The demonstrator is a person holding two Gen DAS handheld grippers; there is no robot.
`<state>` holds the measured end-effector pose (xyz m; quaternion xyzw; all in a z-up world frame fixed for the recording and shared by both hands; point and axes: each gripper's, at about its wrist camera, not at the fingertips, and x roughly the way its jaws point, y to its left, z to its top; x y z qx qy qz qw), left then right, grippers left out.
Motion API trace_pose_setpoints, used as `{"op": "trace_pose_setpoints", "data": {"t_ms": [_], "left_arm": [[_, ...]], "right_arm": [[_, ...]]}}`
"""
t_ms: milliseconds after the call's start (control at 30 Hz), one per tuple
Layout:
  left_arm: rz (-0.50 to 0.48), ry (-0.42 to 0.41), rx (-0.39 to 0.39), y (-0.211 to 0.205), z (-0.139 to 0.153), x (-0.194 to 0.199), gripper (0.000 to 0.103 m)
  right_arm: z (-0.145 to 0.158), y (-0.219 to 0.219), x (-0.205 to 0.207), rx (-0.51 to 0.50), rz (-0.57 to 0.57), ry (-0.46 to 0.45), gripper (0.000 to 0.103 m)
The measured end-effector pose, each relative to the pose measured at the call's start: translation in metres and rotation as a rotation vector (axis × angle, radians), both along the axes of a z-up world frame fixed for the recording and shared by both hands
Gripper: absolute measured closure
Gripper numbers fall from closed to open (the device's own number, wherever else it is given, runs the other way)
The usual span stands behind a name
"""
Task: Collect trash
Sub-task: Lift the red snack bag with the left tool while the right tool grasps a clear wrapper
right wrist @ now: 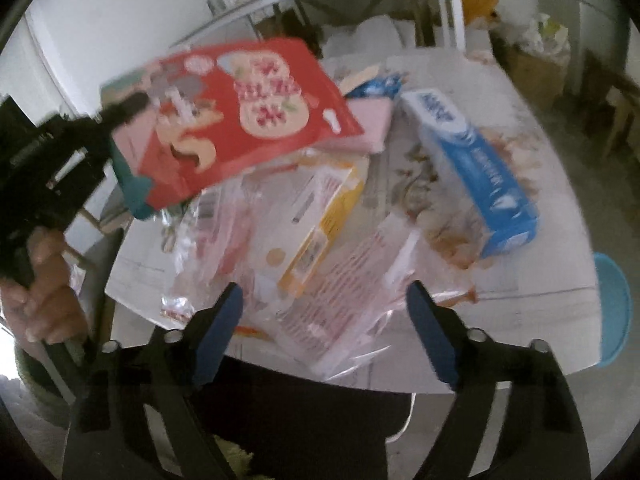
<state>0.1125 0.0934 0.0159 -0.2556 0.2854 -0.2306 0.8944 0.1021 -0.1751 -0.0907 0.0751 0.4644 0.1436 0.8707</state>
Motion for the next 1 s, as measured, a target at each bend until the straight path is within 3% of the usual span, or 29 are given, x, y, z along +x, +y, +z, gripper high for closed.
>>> {"op": "trace_pose_setpoints", "data": {"t_ms": [67,333,433,1000], "left_arm": [[0.002,-0.011,0.000,0.000,0.003,-0.004,0.093],[0.010,-0.019,-0.014,0.005,0.006,-0.015,0.093],[0.012,-0.027,-0.017,0.005,0.007,-0.020,0.093],[-0.007,-0.142,-0.034,0.009,0.038,-0.049,0.093]], "right_arm": [[-0.008,0.004,0.000,-0.018,0.004,0.013,0.033],[-0.024,-0.004,0.003,0.005,-0.037,0.067,0.076],[-0.019,-0.011,-0.003,0.017,-0.066,0.063,0.085],[0.035,-0.026,-0.036,0.017,-0.140,-0.090,0.089]]}}
